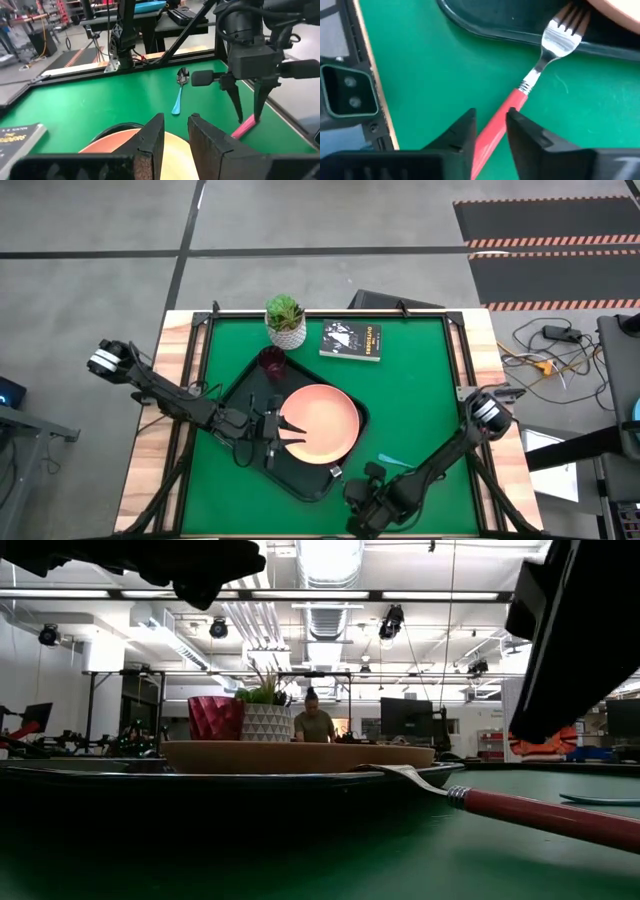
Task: Pick and place plate/cup/fork/spoon on tray
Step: Put the pink fork on the black tray to the bottom of the red cup
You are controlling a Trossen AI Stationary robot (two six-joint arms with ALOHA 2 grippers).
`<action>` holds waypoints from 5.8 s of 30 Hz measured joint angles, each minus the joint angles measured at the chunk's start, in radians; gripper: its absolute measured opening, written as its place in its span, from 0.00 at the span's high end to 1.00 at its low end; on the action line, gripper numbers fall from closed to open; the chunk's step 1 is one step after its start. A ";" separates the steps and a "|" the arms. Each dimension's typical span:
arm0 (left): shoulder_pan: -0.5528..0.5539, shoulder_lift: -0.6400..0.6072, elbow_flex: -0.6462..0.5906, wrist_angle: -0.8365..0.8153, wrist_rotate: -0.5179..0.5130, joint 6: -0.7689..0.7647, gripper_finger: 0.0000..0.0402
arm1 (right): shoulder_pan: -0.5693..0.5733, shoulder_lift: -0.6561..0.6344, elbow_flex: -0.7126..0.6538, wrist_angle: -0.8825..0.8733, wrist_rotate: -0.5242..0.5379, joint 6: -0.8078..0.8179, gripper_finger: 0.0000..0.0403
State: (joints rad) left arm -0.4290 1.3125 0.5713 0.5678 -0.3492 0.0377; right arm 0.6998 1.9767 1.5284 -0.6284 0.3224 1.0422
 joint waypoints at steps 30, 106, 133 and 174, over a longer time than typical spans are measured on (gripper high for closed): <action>0.003 0.000 0.012 0.000 0.000 0.154 0.83 | 0.000 0.117 -0.005 -0.018 0.201 0.062 0.64; 0.002 0.000 0.011 0.113 0.016 0.016 0.83 | -0.199 -0.284 -0.899 1.976 0.182 -1.184 0.90; 0.001 0.127 0.012 0.304 0.097 -0.084 0.83 | -0.206 -0.153 -0.875 2.199 0.167 -1.316 0.90; 0.003 0.277 0.107 0.553 0.183 0.007 0.47 | -0.234 -0.187 -0.671 1.920 0.071 -1.409 0.90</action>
State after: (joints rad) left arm -0.4263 1.5893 0.6782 1.1205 -0.1664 0.0444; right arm 0.4660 1.7893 0.8574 1.2911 0.3938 -0.3664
